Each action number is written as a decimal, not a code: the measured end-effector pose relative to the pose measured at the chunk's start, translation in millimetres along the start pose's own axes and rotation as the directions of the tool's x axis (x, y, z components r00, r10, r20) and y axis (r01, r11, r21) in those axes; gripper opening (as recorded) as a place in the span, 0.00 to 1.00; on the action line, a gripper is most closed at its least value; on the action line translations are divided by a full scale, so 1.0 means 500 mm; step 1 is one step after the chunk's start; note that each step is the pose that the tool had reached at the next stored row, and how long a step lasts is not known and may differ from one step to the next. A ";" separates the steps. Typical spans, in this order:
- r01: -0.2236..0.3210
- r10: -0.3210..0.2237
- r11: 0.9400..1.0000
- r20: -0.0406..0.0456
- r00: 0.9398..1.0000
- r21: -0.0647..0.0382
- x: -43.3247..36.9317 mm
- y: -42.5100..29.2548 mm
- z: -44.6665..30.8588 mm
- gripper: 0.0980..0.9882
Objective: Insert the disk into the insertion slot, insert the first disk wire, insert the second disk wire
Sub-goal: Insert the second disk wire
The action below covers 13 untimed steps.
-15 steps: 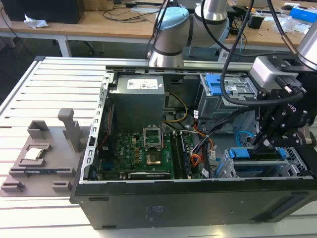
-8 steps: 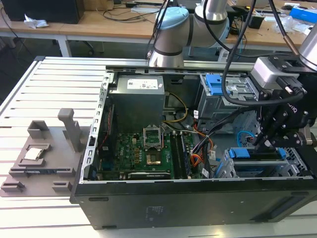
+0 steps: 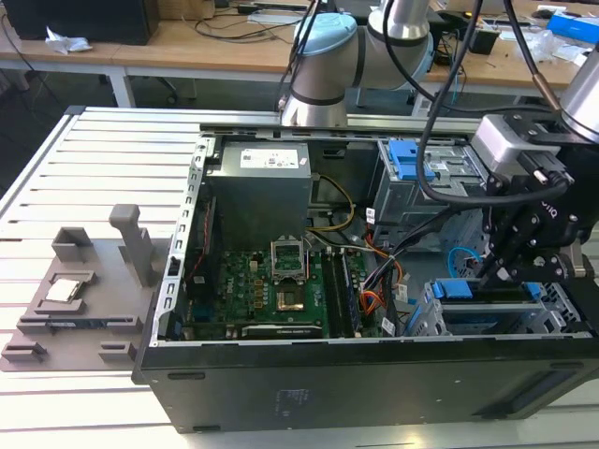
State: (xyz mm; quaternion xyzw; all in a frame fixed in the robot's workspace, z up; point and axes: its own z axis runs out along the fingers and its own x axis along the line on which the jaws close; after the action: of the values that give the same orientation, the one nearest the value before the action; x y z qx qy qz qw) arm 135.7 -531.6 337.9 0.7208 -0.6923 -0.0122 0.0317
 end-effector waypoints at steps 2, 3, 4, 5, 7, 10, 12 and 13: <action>0.000 0.000 1.000 -0.001 1.000 0.000 0.000 0.000 0.002 0.07; 0.000 0.000 1.000 0.000 1.000 0.000 0.000 0.000 0.003 0.07; 0.000 0.000 1.000 0.000 1.000 0.000 0.000 0.000 0.004 0.07; 0.000 0.000 1.000 0.001 1.000 0.000 0.000 0.000 0.004 0.07; 0.000 0.000 1.000 0.001 1.000 0.000 0.000 0.000 0.000 0.15; 0.000 0.000 1.000 0.001 1.000 0.000 0.001 0.003 -0.037 0.15; 0.000 0.000 1.000 0.000 1.000 0.000 -0.004 0.004 -0.062 0.14; 0.000 0.000 1.000 0.001 1.000 0.000 -0.005 0.004 -0.070 0.07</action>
State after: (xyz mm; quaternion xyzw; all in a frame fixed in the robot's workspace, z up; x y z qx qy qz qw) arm 135.5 -528.2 372.7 0.7208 -0.6924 -0.0123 0.0315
